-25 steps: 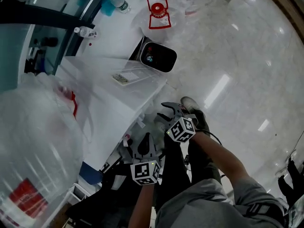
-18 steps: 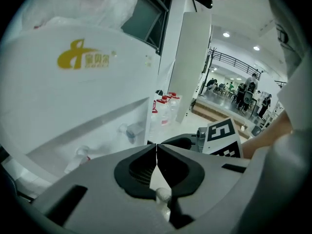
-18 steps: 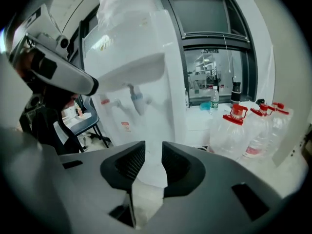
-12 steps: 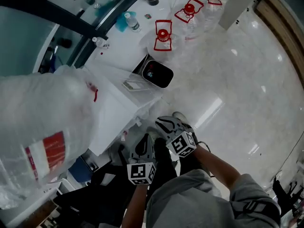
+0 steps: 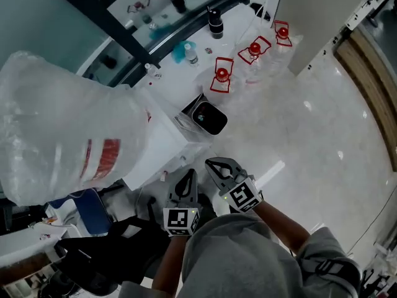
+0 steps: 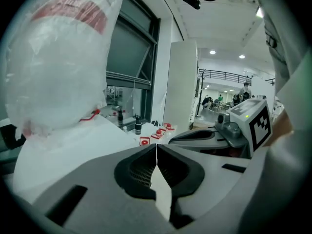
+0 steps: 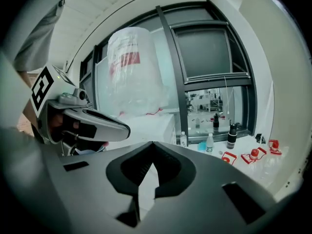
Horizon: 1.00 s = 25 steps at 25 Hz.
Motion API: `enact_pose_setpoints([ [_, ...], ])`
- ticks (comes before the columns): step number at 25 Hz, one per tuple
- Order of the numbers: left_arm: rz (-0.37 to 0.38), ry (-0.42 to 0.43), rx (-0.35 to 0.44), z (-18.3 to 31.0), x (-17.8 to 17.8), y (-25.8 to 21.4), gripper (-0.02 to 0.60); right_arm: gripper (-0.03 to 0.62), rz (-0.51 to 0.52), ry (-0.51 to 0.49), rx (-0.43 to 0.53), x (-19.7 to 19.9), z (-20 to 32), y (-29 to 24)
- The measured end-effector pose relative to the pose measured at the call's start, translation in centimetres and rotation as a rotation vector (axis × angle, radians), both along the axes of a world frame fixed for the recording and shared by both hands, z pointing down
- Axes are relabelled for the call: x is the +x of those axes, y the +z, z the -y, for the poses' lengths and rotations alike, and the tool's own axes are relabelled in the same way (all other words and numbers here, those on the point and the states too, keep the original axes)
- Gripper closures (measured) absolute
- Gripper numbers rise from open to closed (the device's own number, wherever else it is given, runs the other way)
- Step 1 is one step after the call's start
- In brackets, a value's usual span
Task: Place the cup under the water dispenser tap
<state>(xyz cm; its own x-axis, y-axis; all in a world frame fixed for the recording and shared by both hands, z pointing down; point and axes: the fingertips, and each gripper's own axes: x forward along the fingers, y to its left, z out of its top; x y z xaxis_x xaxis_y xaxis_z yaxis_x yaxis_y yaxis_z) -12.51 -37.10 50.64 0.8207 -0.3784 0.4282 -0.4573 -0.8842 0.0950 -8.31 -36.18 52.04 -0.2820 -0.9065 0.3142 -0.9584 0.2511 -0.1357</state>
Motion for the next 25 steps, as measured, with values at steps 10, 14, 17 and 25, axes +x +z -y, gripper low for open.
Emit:
enact_pose_setpoints([
  [10, -0.111, 0.023, 0.096, -0.5, 2.1, -7.1, 0.571, 0.583, -0.008, -0.006, 0.151, 2.0, -0.6, -9.2],
  [14, -0.147, 0.027, 0.182, 0.3, 2.9, -11.0, 0.571, 0.583, 0.009, 0.012, 0.203, 3.1, -0.4, -12.6],
  [17, -0.186, 0.023, 0.219, 0.7, 3.3, -13.3, 0.571, 0.583, 0.000, 0.012, 0.233, 3.7, -0.3, -14.6],
  [25, -0.233, 0.031, 0.287, 0.8, 3.8, -16.2, 0.571, 0.585, -0.056, 0.006, 0.295, 4.3, -0.2, -17.8],
])
